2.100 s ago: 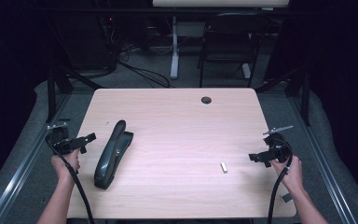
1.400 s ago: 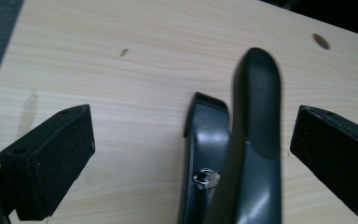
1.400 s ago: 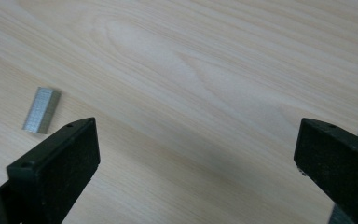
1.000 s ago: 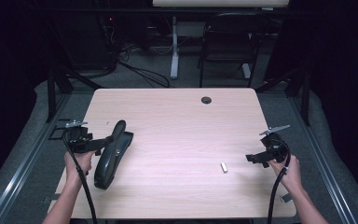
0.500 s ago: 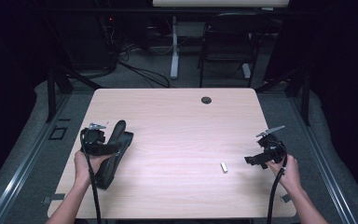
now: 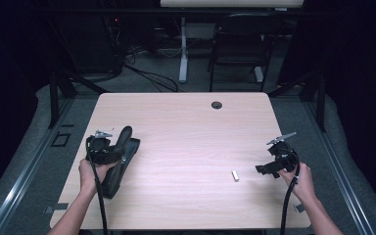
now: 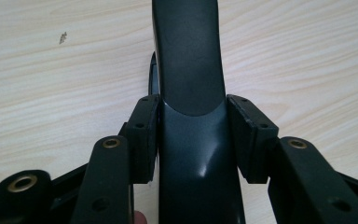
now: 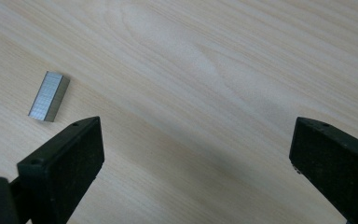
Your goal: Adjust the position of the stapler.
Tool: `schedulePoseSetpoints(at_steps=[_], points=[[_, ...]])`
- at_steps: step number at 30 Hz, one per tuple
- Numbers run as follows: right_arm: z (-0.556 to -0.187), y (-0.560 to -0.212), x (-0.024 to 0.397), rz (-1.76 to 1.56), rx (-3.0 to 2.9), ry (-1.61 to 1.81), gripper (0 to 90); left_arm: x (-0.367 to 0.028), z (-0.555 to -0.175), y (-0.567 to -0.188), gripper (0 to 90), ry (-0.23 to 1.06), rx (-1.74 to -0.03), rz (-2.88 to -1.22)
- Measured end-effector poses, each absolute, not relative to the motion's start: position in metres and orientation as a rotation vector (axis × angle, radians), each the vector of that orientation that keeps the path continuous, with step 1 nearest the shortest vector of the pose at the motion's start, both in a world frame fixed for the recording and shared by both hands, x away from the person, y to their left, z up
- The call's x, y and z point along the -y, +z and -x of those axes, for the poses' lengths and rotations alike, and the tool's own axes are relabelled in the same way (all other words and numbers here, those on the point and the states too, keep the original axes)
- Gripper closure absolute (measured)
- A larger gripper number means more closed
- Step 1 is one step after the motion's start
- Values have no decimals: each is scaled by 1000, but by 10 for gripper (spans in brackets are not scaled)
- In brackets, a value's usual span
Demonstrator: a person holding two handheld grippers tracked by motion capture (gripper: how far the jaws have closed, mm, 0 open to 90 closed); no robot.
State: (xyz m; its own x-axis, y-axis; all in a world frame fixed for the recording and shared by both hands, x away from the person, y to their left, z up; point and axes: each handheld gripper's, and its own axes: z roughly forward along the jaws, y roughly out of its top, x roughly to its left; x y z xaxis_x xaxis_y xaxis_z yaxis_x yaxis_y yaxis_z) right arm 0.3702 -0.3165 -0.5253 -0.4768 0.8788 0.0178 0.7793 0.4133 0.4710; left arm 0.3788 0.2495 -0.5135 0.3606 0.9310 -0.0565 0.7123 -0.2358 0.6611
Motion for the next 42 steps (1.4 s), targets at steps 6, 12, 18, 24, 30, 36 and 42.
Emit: schedulePoseSetpoints(at_steps=[6,12,18,24,30,36,42], points=[[-367,-524,314,-1446,-2467,677,28,-258,-381,-515,564,387,-1399,-1986],[-375,-528,318,-1475,-2496,663,30,-258,-382,-516,563,377,-1384,-1991],[-370,-525,317,-1454,-2479,704,36,-255,-380,-515,574,366,-1332,-2029],[-372,-526,317,-1465,-2485,689,39,-255,-380,-515,576,348,-1311,-2039],[-367,-522,315,-1431,-2485,698,41,-253,-380,-515,579,354,-1262,-2067],[-372,-526,317,-1450,-2491,664,47,-253,-380,-515,579,338,-1244,-2066],[-369,-524,315,-1434,-2486,676,48,-252,-380,-516,579,332,-1235,-2069]])
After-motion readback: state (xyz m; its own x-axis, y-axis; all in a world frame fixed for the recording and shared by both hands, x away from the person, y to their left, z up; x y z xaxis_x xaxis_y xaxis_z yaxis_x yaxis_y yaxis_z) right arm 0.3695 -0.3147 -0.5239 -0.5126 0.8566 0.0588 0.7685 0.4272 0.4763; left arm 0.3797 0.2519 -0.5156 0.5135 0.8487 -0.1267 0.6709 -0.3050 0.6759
